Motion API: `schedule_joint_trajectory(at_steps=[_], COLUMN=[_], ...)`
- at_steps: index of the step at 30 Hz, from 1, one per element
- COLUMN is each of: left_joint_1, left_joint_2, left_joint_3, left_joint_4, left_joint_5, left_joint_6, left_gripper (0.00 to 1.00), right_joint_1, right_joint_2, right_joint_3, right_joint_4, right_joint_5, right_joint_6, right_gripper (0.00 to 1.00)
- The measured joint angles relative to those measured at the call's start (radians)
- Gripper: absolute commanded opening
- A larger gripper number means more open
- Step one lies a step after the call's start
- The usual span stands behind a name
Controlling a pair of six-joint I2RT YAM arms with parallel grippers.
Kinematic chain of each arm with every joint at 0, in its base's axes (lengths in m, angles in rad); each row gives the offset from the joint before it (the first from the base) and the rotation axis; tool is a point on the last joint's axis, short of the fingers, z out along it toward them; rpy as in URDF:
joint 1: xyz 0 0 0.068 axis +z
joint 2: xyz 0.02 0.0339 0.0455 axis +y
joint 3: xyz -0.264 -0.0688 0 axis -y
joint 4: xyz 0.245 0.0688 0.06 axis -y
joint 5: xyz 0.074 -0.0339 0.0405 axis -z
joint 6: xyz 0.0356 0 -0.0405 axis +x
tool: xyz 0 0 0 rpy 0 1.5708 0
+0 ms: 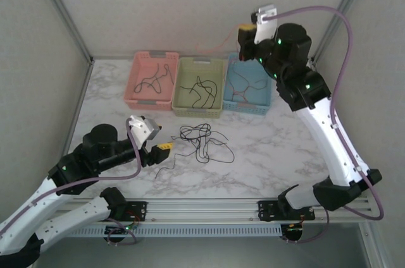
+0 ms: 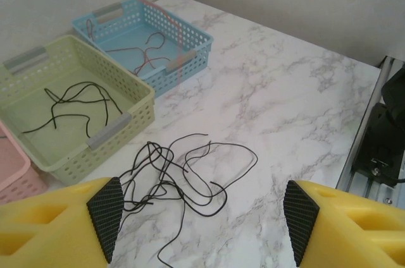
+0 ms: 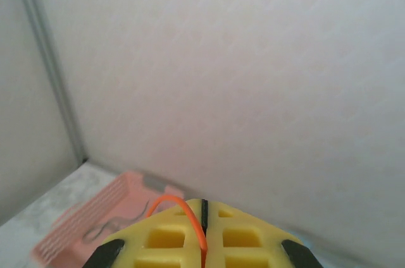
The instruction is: Untangle the cables
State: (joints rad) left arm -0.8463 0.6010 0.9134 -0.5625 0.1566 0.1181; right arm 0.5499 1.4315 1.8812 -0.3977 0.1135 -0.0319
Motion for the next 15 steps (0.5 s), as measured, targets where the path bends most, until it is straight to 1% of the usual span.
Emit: schedule_joint_trajectory(at_steps=[9, 15], left_joint_1=[0.0, 0.0], left_joint_2=[-0.013, -0.013], left_joint_3=[-0.027, -0.04], left_joint_4=[-0.003, -0.01], left_joint_5=[-0.029, -0.04], left_joint_6=[-0.034, -0.044], left_gripper=[0.7, 0.71], right_joint_1=[-0.013, -0.05], right_joint_2=[0.262, 0.416], right_joint_3=[0.327, 0.486], right_joint_4=[0.093, 0.09], right_joint_5=[0.181, 0.255], right_joint_6=[-0.144, -0.205], right_gripper=[0.0, 0.0])
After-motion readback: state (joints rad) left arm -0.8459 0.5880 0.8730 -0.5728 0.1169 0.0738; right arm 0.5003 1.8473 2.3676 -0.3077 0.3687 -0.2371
